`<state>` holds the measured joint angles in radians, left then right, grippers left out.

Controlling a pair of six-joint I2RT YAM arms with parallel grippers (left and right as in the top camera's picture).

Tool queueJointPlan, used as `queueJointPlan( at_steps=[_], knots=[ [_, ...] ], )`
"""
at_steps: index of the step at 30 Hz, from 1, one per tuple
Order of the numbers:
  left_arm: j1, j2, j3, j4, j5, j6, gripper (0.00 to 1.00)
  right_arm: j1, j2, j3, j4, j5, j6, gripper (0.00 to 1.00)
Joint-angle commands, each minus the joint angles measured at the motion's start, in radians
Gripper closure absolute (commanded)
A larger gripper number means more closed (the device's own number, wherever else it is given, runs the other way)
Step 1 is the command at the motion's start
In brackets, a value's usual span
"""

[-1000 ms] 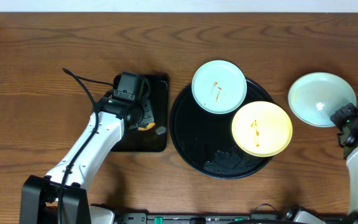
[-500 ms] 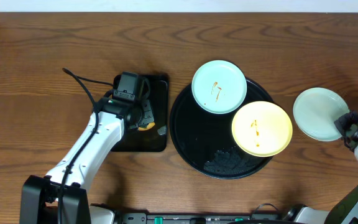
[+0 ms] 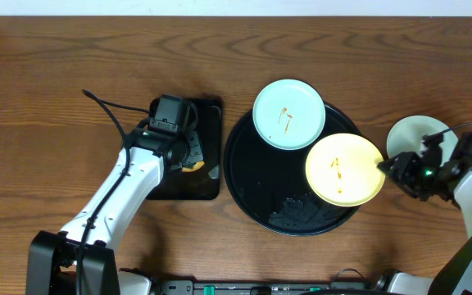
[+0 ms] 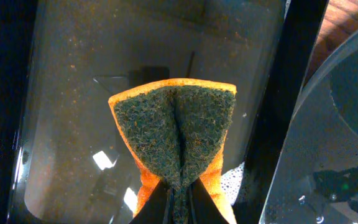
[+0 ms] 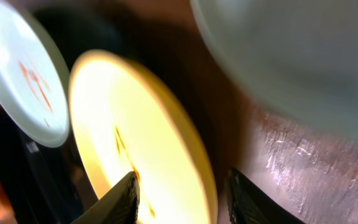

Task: Clean dirty plates on tray and stack at the side
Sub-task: 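Set the pale green plate on the table right of the tray, then grip the rim of the yellow plate with the right gripper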

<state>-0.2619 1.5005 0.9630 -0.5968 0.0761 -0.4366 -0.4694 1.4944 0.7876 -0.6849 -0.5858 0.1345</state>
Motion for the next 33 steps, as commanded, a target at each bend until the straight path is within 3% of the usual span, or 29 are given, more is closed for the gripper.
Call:
queueJointPlan(
  at_steps=[1,4,16,29,33],
  knots=[
    [0.005,0.002,0.002,-0.001,-0.001,0.018,0.92,0.055,-0.011,0.008,-0.037,0.096,-0.069,0.58],
    [0.005,0.002,0.002,-0.001,-0.001,0.018,0.92,0.105,-0.01,0.002,-0.048,0.176,-0.069,0.6],
    [0.005,0.002,0.002,-0.002,0.0,0.018,0.92,0.2,-0.01,0.0,-0.073,0.275,-0.015,0.98],
    [0.002,0.002,0.002,-0.001,0.002,0.018,0.93,0.363,-0.01,0.0,-0.169,0.262,-0.015,0.99],
    [0.001,0.002,0.002,0.0,0.072,0.018,0.92,0.43,-0.01,0.0,-0.171,0.259,0.026,0.99]
  ],
)
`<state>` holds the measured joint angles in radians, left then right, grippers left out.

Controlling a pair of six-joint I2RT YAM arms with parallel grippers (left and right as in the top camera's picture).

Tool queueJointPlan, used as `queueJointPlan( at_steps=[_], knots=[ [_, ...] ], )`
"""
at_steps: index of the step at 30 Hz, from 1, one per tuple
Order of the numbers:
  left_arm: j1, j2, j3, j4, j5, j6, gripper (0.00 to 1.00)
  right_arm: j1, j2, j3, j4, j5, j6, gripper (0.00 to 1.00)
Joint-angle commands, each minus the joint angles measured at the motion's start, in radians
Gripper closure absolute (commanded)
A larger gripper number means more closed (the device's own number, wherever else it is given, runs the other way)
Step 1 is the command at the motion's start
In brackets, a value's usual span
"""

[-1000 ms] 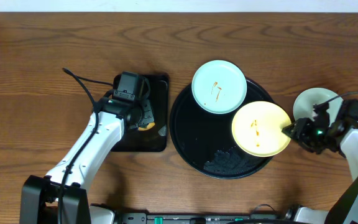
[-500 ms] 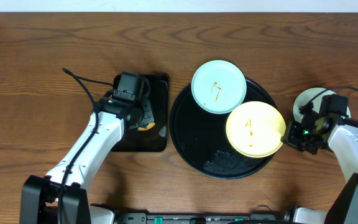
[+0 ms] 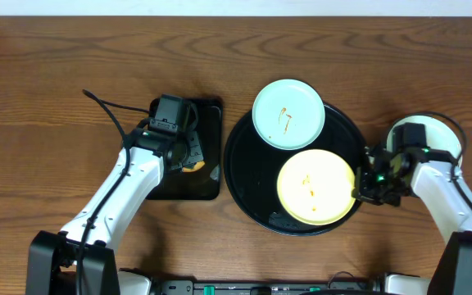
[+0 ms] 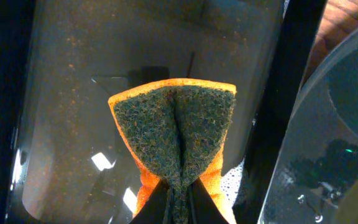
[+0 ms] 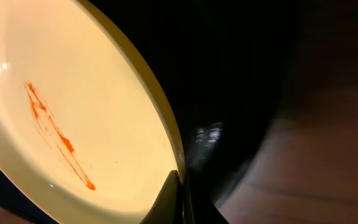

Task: Clean dirty plates on tray and stack at the side
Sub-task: 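Grip the rim of the yellow plate with the right gripper, then scrub the yellow plate with the sponge in the left gripper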

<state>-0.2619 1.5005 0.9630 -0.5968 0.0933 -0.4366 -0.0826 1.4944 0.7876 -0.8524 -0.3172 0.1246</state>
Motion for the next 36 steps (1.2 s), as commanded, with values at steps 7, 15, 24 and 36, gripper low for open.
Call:
queueJointPlan(
  at_steps=[7,15,24,36],
  knots=[
    [-0.052,0.002,0.002,0.015,0.146,0.018,0.92,0.184,-0.01,0.0,0.033,-0.002,0.124,0.99],
    [-0.256,0.002,0.002,0.113,0.187,0.008,0.92,0.299,-0.01,0.0,0.106,0.015,0.243,0.99],
    [-0.476,0.06,0.002,0.235,0.183,-0.159,0.92,0.358,-0.01,0.0,0.117,0.063,0.317,0.99],
    [-0.668,0.241,0.002,0.33,0.184,-0.231,0.93,0.359,-0.01,0.0,0.116,0.063,0.317,0.99]
  ],
)
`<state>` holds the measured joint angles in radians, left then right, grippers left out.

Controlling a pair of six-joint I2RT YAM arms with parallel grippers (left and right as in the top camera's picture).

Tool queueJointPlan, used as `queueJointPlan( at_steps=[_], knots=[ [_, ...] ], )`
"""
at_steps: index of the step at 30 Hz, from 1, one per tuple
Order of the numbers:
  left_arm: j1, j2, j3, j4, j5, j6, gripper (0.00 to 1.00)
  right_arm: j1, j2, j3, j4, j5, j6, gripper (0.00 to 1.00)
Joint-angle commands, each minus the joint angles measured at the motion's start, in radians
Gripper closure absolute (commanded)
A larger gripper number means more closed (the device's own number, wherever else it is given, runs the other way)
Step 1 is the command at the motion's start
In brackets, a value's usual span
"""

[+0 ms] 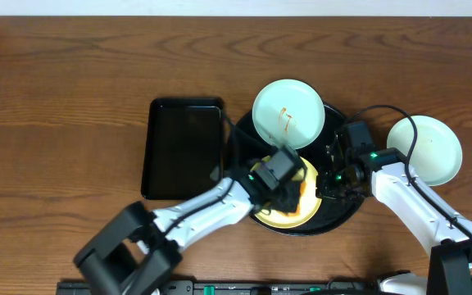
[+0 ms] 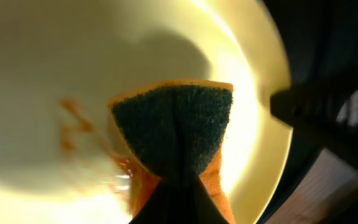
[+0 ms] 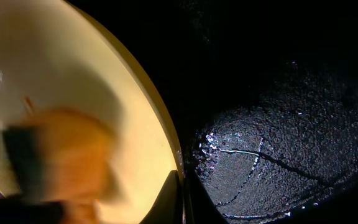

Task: Clean dirty plates on tray and stack at the side
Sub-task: 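Scrub the yellow plate with the sponge in the left gripper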

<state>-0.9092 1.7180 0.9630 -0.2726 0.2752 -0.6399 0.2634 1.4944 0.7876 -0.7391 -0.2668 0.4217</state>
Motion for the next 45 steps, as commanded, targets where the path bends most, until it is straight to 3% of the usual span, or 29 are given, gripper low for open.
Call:
queueJointPlan(
  at_steps=[1,3,7,10,20,23,32,39,43,45],
  knots=[
    [-0.024,0.034,0.002,0.002,-0.006,-0.024,0.93,0.013,-0.01,0.0,0.002,0.012,0.019,0.99],
    [-0.021,0.045,0.002,-0.018,-0.067,0.002,0.93,0.013,-0.01,0.0,0.001,0.012,0.019,0.99],
    [0.013,0.046,0.002,-0.091,-0.341,0.014,0.93,0.013,-0.01,0.0,-0.012,0.012,0.019,0.99],
    [0.059,0.046,0.002,-0.092,-0.422,0.014,0.93,0.013,-0.01,0.0,-0.015,0.012,0.019,0.99],
    [0.177,0.046,0.002,-0.089,-0.426,0.018,0.92,0.013,-0.01,0.0,0.031,-0.037,0.019,0.99],
    [0.18,0.046,0.002,-0.085,-0.425,0.018,0.92,0.014,-0.01,0.0,0.077,-0.064,0.019,0.73],
    [0.179,0.046,0.002,-0.086,-0.414,0.018,0.92,0.067,0.026,0.0,0.195,-0.051,0.016,0.66],
    [0.179,0.046,0.002,-0.086,-0.414,0.018,0.93,0.121,0.155,0.0,0.24,-0.012,0.056,0.74],
    [0.18,0.042,0.003,-0.06,-0.415,0.077,0.92,0.122,0.229,0.0,0.254,0.005,0.083,0.99],
    [0.18,0.029,0.005,-0.014,-0.416,0.171,0.92,0.122,0.253,0.0,0.256,0.004,0.083,0.99]
  ],
)
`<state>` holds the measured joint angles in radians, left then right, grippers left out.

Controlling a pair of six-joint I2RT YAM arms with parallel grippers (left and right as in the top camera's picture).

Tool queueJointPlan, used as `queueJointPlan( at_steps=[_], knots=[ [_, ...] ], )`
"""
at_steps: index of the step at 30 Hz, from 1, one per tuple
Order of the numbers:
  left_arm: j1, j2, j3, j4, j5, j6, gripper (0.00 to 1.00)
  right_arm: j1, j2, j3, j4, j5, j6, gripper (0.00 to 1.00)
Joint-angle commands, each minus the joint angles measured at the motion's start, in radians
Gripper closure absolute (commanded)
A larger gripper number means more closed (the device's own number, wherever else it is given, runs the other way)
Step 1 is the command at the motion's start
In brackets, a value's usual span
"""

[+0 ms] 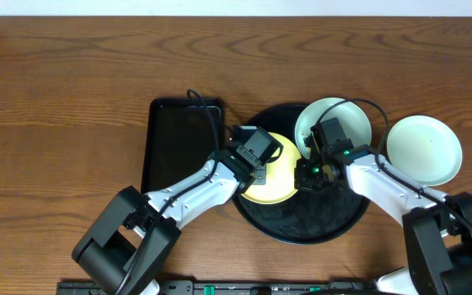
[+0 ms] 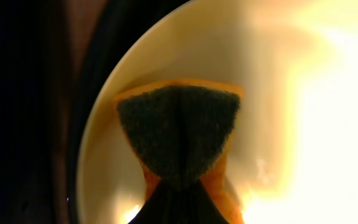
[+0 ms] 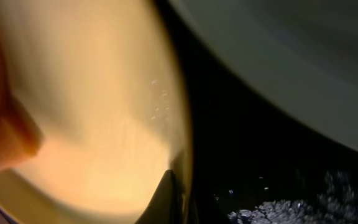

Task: Clean dirty plates on tray and stack at the side
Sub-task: 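Scrub the yellow plate with the sponge in the left gripper, then lift the yellow plate toward the side plate with the right gripper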

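A yellow plate [image 1: 275, 182] lies in the left half of the round black tray [image 1: 318, 225]. My left gripper [image 2: 179, 202] is shut on an orange sponge [image 2: 179, 124] with a dark green scouring face, pressed on the plate's upper left part. No red stain shows on the yellow plate [image 2: 278, 93] around it. My right gripper [image 3: 178, 186] is shut on the yellow plate's right rim [image 3: 180, 124]. A pale plate [image 1: 344, 115] sits at the tray's upper right, partly under the right arm and its cable.
A clean pale plate [image 1: 424, 149] rests on the wooden table right of the tray. A black rectangular tray [image 1: 179, 147] lies on the left. Soapy foam [image 3: 291, 208] covers the round tray's floor near the right gripper.
The yellow plate sits further left and up in the tray. The sponge is now on its upper left part, and the red smear is gone from view. The pale plate has shifted right.
First the left gripper held the sponge over the rectangular tray while the right stood open at the yellow plate's overhanging rim. Then the right was shut on that rim, the plate inside the tray. Later the sponge was on the stained plate; now no stain shows.
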<state>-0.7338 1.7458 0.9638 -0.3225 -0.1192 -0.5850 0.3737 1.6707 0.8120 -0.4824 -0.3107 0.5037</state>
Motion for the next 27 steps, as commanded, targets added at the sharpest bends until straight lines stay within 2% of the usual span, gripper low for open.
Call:
queueJointPlan(
  at_steps=[1,4,8,16,20,27],
  knots=[
    [0.005,-0.007,0.004,0.063,-0.021,0.147,0.92,0.011,0.083,-0.025,0.0,0.048,0.001,0.99],
    [0.005,-0.016,0.004,0.144,-0.022,0.185,0.89,0.011,0.082,-0.025,0.005,0.045,0.001,0.99],
    [0.005,-0.002,0.003,0.166,-0.026,0.18,0.89,0.012,0.08,-0.025,0.004,0.045,0.0,0.99],
    [0.005,0.015,0.003,-0.037,-0.024,0.154,0.92,0.006,0.08,-0.025,0.0,0.045,0.0,0.99],
    [0.011,-0.005,0.003,-0.073,-0.021,0.154,0.92,0.006,0.08,-0.025,-0.001,0.045,0.0,0.99],
    [0.024,-0.221,0.006,-0.119,-0.009,0.155,0.93,-0.012,0.007,-0.021,0.0,0.076,-0.002,0.99]
  ],
)
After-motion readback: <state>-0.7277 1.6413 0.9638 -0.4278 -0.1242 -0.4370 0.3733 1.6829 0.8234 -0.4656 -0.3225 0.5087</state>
